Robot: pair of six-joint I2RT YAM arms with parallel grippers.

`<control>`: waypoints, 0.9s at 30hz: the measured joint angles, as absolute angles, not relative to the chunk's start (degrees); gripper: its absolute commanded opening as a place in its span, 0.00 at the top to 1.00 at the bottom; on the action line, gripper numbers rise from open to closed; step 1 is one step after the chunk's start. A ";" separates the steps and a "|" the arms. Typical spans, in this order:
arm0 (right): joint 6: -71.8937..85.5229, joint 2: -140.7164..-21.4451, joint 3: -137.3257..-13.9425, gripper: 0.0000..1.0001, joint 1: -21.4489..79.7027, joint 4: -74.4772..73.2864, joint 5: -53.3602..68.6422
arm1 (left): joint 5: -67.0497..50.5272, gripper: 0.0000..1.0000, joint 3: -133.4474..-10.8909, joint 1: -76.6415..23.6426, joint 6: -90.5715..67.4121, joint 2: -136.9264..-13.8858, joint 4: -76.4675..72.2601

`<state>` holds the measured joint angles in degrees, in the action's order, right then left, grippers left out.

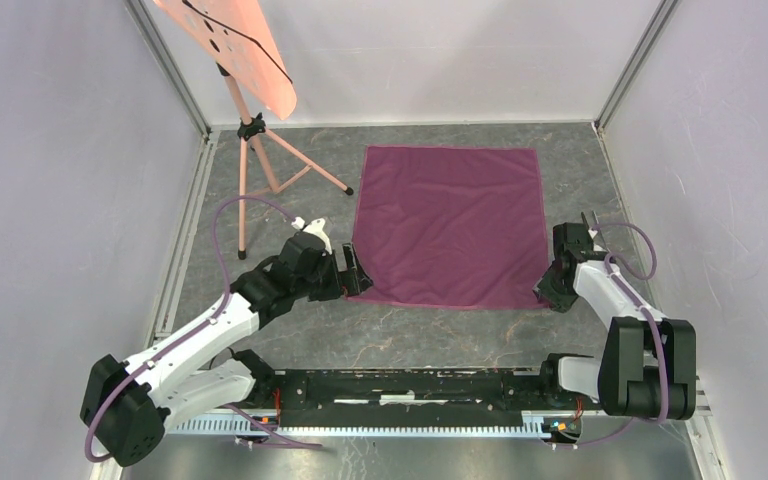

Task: Fold the napkin into a case and place the utensils inside
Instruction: Pick up the flattened napkin from the center of the board.

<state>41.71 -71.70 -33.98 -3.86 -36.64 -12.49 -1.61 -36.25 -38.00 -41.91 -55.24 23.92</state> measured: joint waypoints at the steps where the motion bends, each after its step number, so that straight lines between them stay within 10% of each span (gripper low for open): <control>1: 41.67 -71.59 -33.82 0.56 -3.86 -36.38 -12.43 | -1.61 0.00 -36.25 -37.93 -41.91 -55.24 23.94; 16: 40.34 -67.53 -30.02 1.00 -3.86 -29.58 -12.29 | 0.27 0.00 -37.93 -37.06 -42.02 -57.89 28.67; 27: 39.00 -60.82 -24.34 1.00 -3.88 -22.85 -9.87 | 0.89 0.22 -38.20 -36.97 -53.41 -67.51 33.08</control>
<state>39.00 -60.82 -24.34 -3.88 -22.85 -9.87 0.89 -38.20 -36.97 -53.41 -67.51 33.08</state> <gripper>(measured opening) 0.011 0.852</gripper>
